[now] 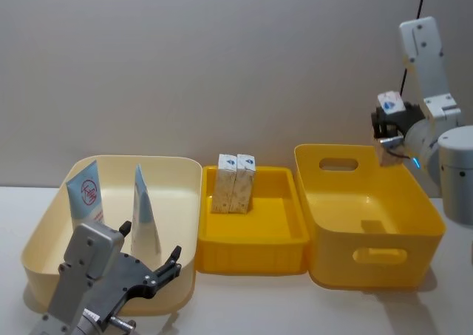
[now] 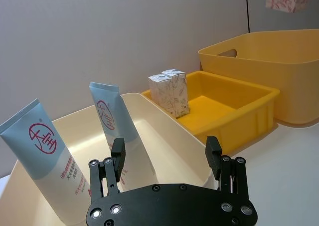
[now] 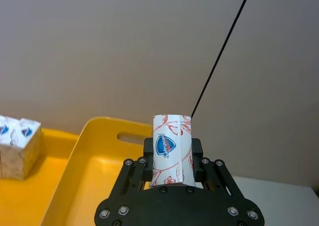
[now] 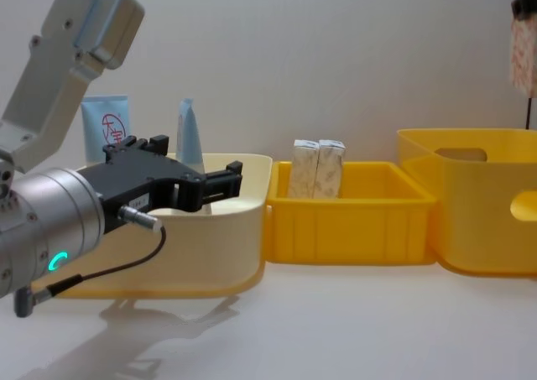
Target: Bimanual collaborative sorting of washing and personal care products
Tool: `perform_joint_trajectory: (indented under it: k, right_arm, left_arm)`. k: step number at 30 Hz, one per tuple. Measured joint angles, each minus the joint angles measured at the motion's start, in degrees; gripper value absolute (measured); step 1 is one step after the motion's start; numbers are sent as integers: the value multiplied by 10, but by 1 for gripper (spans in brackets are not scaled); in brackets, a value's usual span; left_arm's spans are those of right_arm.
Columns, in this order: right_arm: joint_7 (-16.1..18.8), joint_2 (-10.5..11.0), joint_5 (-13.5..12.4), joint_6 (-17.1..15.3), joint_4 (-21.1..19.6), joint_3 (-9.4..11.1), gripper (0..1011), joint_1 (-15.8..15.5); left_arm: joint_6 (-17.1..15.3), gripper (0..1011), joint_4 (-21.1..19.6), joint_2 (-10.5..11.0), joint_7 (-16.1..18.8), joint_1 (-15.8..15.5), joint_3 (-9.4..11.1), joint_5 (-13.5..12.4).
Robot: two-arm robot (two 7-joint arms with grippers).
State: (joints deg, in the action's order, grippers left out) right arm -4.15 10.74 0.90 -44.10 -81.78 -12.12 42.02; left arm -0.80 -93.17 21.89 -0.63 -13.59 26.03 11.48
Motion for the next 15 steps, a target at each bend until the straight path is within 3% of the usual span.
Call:
perform_joint_trajectory:
  k: [6,15]
  right_arm:
    - [18,5,-3,-30,8,-3,438,0]
    - [40,11,-7,-64,20,-6,725,-1]
  left_arm:
    - [0,1003,0,0,0,0,0,0]
    - [0,1003,0,0,0,0,0,0]
